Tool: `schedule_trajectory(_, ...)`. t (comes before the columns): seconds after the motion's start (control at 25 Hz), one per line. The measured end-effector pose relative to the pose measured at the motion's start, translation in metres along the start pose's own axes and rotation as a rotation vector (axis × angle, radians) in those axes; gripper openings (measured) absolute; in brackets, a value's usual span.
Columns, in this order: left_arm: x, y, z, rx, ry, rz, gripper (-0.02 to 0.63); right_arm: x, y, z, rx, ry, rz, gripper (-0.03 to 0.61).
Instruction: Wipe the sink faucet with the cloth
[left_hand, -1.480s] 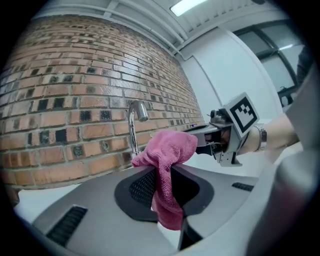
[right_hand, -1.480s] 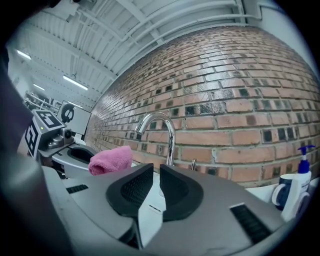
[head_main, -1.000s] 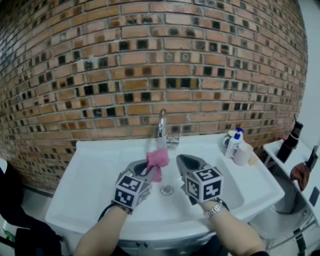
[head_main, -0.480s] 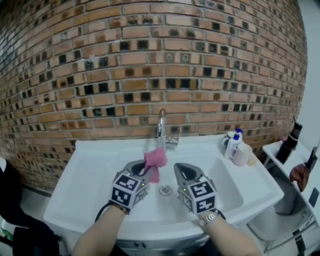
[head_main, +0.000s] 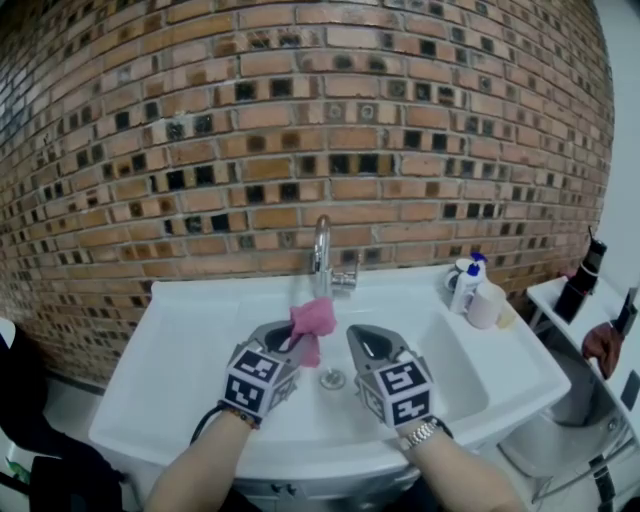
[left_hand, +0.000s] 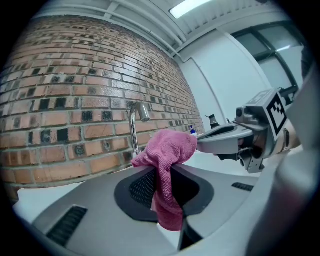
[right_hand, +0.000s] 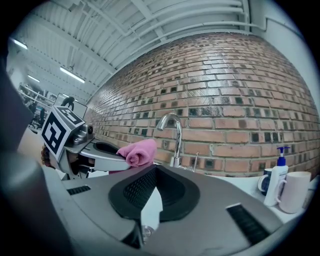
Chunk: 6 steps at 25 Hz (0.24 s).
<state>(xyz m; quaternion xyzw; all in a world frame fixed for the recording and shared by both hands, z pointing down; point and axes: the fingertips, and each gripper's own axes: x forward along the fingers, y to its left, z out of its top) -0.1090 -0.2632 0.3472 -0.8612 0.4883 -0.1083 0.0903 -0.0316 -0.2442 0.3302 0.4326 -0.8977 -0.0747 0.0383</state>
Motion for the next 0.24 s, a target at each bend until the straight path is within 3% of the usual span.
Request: schedule_trajectory(0.24,-0.0002,0.0043,0.0046,0.01,-0.008,0.005,0.064,0.0025,0.0003,0.0051,-0.003,-0.007,0.003,0.011)
